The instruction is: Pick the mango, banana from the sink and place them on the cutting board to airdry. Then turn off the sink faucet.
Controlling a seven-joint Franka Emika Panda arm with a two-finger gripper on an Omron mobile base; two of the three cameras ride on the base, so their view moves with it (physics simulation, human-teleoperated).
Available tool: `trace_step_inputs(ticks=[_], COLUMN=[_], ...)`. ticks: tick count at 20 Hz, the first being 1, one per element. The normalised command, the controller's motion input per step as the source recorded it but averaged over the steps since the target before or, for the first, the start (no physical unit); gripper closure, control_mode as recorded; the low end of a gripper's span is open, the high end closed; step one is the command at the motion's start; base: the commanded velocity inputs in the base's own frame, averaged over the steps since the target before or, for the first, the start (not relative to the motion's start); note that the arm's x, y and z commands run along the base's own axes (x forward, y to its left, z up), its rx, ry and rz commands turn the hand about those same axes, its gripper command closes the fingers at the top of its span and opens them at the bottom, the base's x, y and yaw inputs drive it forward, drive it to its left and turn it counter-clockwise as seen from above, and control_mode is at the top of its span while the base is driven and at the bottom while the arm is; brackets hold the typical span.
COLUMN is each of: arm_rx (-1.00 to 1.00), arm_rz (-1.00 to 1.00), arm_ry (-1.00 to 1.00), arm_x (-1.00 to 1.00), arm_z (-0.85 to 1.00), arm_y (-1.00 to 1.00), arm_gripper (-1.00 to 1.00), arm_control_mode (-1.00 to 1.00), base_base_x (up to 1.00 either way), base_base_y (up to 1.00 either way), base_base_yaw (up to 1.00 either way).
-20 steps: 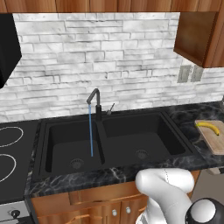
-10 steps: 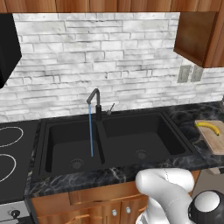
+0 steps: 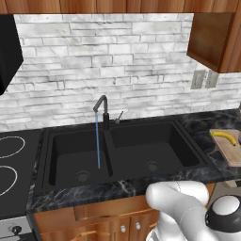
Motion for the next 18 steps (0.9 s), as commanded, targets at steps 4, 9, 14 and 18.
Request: trace_step_inputs(ticks=[4,9,14,18], arm_rx=[0.0,0.0,0.01,0.03], arm_rz=[0.0,0.0,0.01,0.01], arm_ry=[0.01,0.01,0.01,0.01], arm_x=[0.09,0.07,0.15,0.21], arm_z=[-0.2,-0.16,-0.13,-0.11], arm_y=[-0.12,-0.13,-0.11,-0.15], arm_gripper=[1.0,1.0,1.0,1.0], arm_control_mode=[-1.0,-1.0,-1.0,-1.0], base_base_x=[0.0,0.0,0.0,0.0], base_base_y=[0.0,0.0,0.0,0.0], base_base_yaw=[0.0,0.0,0.0,0.0])
